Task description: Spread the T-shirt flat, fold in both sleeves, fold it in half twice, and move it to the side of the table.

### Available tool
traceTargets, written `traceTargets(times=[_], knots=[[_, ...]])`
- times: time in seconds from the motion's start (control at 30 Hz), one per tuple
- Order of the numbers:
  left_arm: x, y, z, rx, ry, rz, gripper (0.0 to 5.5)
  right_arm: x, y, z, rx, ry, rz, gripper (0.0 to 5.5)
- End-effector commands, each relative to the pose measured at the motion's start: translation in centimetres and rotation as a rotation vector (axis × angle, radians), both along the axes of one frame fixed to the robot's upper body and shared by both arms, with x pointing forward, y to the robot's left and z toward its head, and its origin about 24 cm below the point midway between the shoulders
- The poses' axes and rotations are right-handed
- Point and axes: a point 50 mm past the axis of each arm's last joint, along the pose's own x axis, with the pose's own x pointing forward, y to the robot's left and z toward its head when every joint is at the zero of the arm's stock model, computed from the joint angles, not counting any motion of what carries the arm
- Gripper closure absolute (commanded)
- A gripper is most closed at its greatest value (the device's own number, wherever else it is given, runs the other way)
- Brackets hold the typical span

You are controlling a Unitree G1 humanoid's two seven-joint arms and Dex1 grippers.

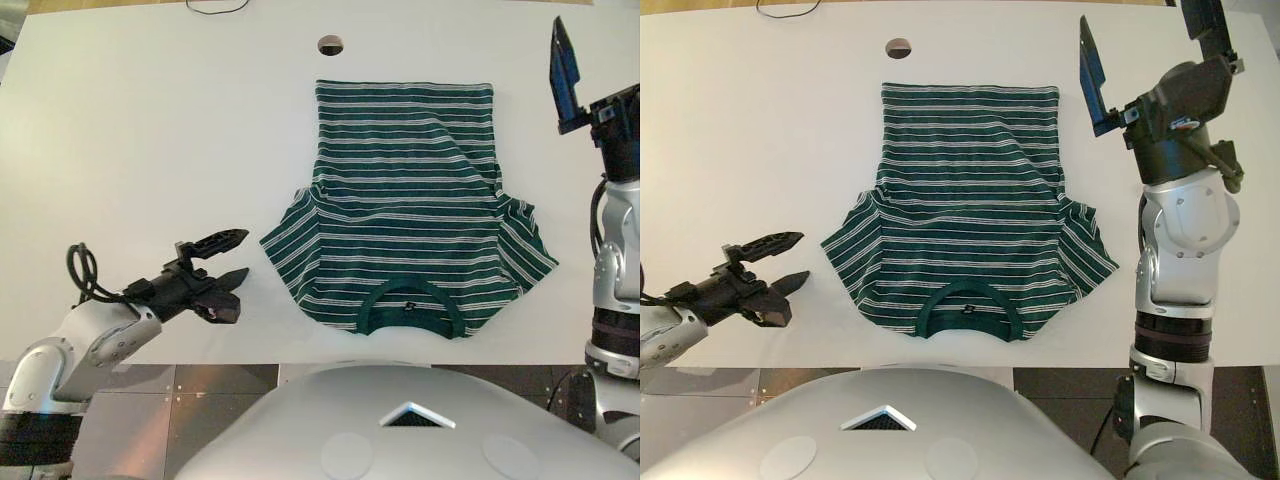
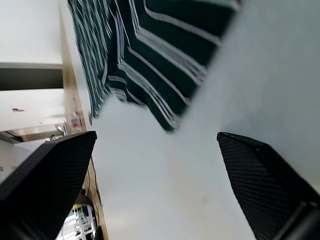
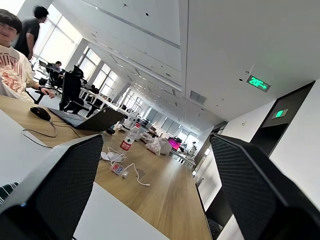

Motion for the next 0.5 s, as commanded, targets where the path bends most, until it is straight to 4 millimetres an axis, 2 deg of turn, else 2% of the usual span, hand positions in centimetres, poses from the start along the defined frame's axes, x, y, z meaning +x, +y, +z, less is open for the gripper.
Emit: traceTargets(times=[0.03,0.23,0.37,0.5], knots=[[-0.1,-1.4,-1.9,-0.019,0.059,-0.01,1.0,-0.1,-0.3,0.1,-0.012,0.005,-0.009,1.57],[0.9,-2.4,-3.2,-0.041,0.044,0.001,1.0,-0.5,-0.9,0.0,-0.021,0.012,-0.027,1.57],[1.4,-1.9,-3.5,-0.014,0.021,0.023,1.0,-0.7,-0.8,-0.1,-0.023,0.015,-0.021,1.57],[1.1,-1.3,-3.4,0.011,0.027,0.041,1.63,-0.9,-0.9,-0.2,-0.026,0.02,-0.022,1.57]])
